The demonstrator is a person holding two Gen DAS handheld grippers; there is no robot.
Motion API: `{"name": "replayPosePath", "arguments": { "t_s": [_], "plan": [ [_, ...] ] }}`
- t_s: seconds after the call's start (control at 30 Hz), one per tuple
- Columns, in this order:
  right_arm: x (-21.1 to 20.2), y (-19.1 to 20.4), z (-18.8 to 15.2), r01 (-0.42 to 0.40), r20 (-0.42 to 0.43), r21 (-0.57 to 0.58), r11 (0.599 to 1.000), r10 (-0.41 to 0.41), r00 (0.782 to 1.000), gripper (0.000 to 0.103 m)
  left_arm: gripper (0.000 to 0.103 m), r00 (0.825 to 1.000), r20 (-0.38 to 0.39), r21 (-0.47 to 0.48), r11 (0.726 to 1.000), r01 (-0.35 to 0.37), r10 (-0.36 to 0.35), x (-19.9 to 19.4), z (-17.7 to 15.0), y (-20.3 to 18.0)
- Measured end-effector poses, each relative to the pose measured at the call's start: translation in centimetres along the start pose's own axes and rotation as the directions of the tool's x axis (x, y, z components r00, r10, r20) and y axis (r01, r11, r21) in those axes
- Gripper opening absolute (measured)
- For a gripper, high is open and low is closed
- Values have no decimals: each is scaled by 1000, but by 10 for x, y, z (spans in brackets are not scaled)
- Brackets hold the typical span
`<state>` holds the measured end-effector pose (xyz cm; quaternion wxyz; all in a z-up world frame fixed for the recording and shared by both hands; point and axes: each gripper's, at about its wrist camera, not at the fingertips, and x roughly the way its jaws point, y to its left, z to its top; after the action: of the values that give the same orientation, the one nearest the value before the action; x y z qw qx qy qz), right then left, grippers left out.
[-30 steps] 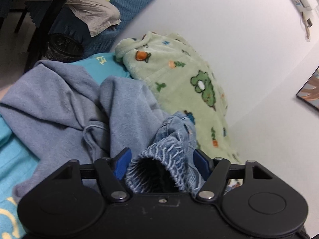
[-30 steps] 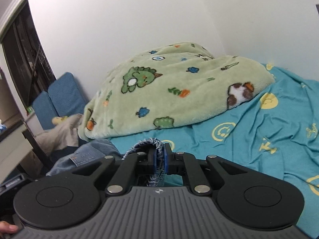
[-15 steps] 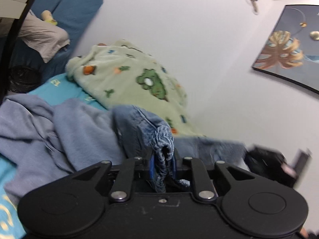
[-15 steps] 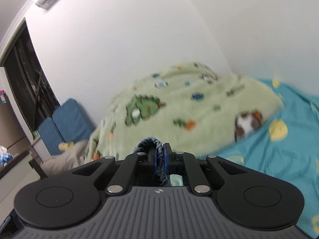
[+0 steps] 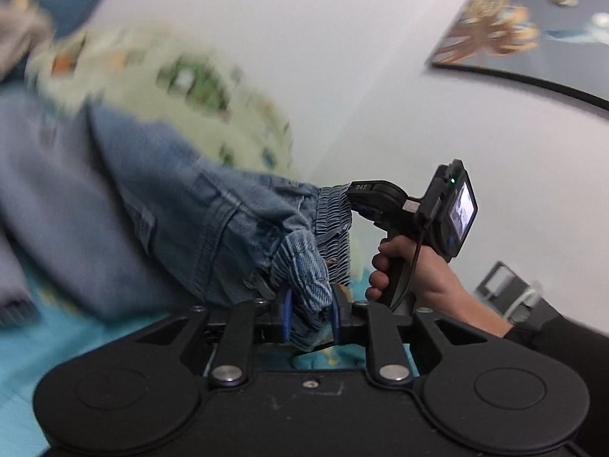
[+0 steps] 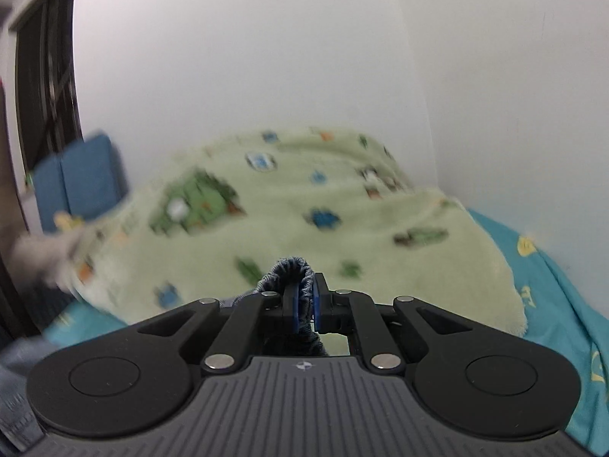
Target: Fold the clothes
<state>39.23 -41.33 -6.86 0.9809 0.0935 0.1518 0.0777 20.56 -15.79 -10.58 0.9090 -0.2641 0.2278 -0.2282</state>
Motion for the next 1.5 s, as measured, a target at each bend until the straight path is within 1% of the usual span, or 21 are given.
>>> {"name": "replayPosePath", "arguments": {
  "t_s": [0.1, 0.13, 0.2, 0.27, 0.33, 0.37, 0.4, 0.47, 0.53, 0.57, 0.7, 0.83, 0.93, 1.0, 1.07, 1.13, 1.2, 1.27, 1.33, 1.4, 1.5],
  "plan": [
    [27, -18, -29, 3, -40, -19, 1000, -4, 999, 7, 17, 999, -38, 22, 1000, -8, 8, 20, -13, 10],
    [30, -23, -35, 2, -38, 3, 1000, -1, 999, 8, 17, 999, -49, 26, 1000, -2, 4, 20, -16, 13],
    [31, -29, -39, -5, -32, 45, 999, 6, 999, 9, 19, 998, -64, 31, 1000, 6, -4, 21, -17, 18],
    [28, -32, -38, -12, -26, 82, 997, 14, 1000, 15, 22, 997, -70, 54, 998, 24, -20, 10, -9, 13],
    [18, -28, -31, 2, -29, 97, 995, 1, 1000, 21, 29, 996, -76, 81, 996, 44, -38, -2, -1, 7],
    [14, -25, -26, 16, -38, 88, 996, -13, 999, 30, 36, 996, -80, 94, 994, 54, -47, -8, 3, 4],
    [7, -21, -21, 27, -51, 66, 997, -23, 998, 33, 37, 995, -83, 107, 992, 64, -55, -14, 7, 1],
    [-10, -13, -12, 45, -72, 24, 999, -43, 996, 37, 40, 993, -91, 134, 987, 85, -73, -26, 16, -5],
    [-34, -5, -5, 50, -73, 4, 999, -49, 996, 40, 43, 992, -91, 157, 982, 104, -91, -42, 25, -12],
    [-46, -1, -2, 52, -73, -1, 999, -52, 996, 40, 45, 992, -88, 169, 981, 100, -86, -54, 29, -13],
    [-102, 23, 6, 61, -66, 23, 998, -60, 996, 41, 52, 996, -77, 222, 973, 65, -49, -100, 46, -15],
    [-155, 51, -2, 56, -74, 128, 990, -47, 996, 41, 55, 998, -64, 274, 961, 29, -12, -146, 64, -17],
    [-189, 81, -16, 26, -77, 216, 976, -9, 997, 41, 55, 997, -52, 277, 960, -36, 53, -167, 76, -7],
    [-202, 101, -27, 6, -96, 275, 961, 21, 995, 41, 56, 996, -45, 301, 952, -59, 76, -175, 83, -2],
    [-208, 117, -39, 2, -107, 321, 947, 34, 994, 41, 56, 995, -39, 328, 941, -79, 97, -183, 90, 4],
    [-205, 122, -50, 15, -105, 332, 943, 21, 994, 41, 58, 993, -17, 330, 938, -102, 114, -189, 96, 10],
    [-202, 128, -60, 28, -103, 342, 939, 7, 995, 46, 58, 992, 2, 302, 946, -118, 123, -192, 100, 20],
    [-199, 134, -71, 42, -101, 353, 935, -6, 995, 58, 58, 990, 4, 281, 950, -134, 138, -192, 103, 31],
    [-195, 138, -81, 61, -103, 362, 930, -25, 994, 61, 59, 987, -12, 259, 954, -153, 161, -187, 106, 42],
    [-182, 130, -87, 107, -124, 367, 924, -65, 990, 62, 59, 981, -29, 246, 953, -177, 190, -181, 108, 53],
    [-171, 124, -91, 101, -127, 386, 917, -55, 990, 64, 59, 970, -54, 249, 944, -217, 237, -169, 107, 66]
  ]
}}
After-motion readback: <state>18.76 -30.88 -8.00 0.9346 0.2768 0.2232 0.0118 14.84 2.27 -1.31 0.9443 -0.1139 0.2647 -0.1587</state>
